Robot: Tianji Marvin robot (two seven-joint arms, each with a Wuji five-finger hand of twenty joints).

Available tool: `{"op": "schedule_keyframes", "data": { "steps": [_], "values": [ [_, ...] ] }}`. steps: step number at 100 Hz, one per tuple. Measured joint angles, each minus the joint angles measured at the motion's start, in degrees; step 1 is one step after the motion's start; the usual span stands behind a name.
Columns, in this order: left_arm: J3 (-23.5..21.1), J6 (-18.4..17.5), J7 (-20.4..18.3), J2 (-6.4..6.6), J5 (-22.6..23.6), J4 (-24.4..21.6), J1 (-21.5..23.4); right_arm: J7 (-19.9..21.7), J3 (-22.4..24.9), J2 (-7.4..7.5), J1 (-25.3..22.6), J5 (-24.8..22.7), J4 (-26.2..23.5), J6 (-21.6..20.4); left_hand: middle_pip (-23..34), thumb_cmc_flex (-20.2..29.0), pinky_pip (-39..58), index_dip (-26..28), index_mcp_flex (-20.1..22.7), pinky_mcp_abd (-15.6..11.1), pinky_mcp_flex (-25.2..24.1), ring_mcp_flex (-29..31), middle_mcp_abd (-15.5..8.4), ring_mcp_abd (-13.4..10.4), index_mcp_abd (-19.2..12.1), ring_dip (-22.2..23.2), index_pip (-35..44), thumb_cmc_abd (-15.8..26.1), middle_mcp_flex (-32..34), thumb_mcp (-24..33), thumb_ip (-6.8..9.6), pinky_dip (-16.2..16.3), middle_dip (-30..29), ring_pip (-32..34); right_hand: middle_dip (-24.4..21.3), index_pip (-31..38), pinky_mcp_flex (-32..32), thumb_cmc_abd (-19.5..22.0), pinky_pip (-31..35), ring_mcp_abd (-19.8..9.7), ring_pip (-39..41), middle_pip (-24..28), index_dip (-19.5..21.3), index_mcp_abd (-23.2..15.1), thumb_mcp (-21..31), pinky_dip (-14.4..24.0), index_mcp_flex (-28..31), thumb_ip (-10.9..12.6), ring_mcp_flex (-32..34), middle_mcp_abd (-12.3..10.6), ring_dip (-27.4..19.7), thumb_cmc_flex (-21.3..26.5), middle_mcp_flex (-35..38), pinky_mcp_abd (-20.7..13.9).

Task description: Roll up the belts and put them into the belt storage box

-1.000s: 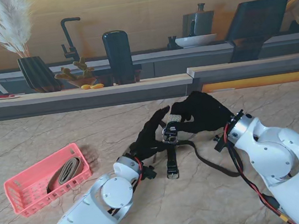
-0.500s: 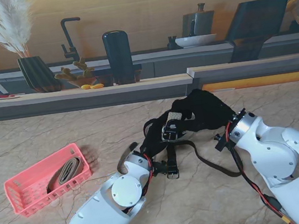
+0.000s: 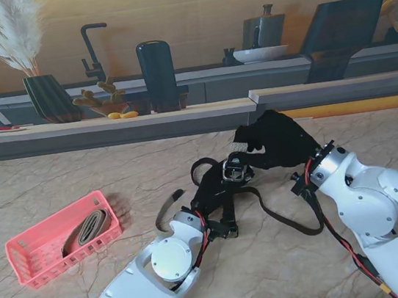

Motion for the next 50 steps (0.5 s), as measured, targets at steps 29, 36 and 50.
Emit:
{"op": "schedule_keyframes", "data": {
  "steps": [29, 36, 50],
  "values": [
    [-1.93, 2.81, 1.99, 0.85, 2.41, -3.48, 2.52, -6.56, -1.25, -0.22, 1.92, -6.83, 3.35, -0.93, 4.29, 0.57, 7.48, -0.95, -0.67, 3.85, 2.40, 5.92, 1.72, 4.85, 4.34, 3.36, 0.00, 0.64, 3.10, 0.09, -0.47, 3.45, 3.58, 6.70, 0.00, 0.00, 0.00, 0.01, -0.46, -0.24, 0.00, 0.01, -0.02, -0.75, -0.06, 0.00, -0.22, 0.00, 0.01, -0.17, 0.01, 0.00, 0.00, 0.00],
    [-2.34, 3.11, 1.97, 1.05, 2.24, -3.99, 3.09, -7.47, -1.82, -0.27, 2.61, -7.29, 4.49, -1.07, 5.97, 0.51, 9.19, -1.48, -0.67, 4.89, 3.11, 7.85, 2.19, 6.16, 5.01, 4.50, 0.00, 0.58, 4.24, 0.74, -0.47, 4.17, 4.06, 8.79, 0.00, 0.00, 0.00, 0.01, -0.48, -0.34, 0.00, 0.01, -0.03, -0.84, -0.06, 0.00, -0.24, -0.01, 0.01, -0.25, 0.01, -0.01, 0.00, -0.01],
    [-2.85, 3.70, 1.57, 1.51, 2.01, -4.85, 4.02, -9.68, -2.88, -0.32, 3.81, -9.79, 6.47, -1.08, 7.78, -0.84, 11.63, -1.49, -0.53, 6.47, 4.72, 10.45, 2.26, 8.52, 5.42, 6.07, 0.00, -1.10, 5.27, 3.09, -0.47, 5.04, 5.95, 12.71, 0.01, 0.00, 0.00, 0.00, -0.49, -0.75, 0.00, 0.01, -0.04, -0.90, -0.10, 0.00, -0.25, -0.04, 0.02, -0.65, 0.01, -0.01, 0.00, -0.01]
  ]
}}
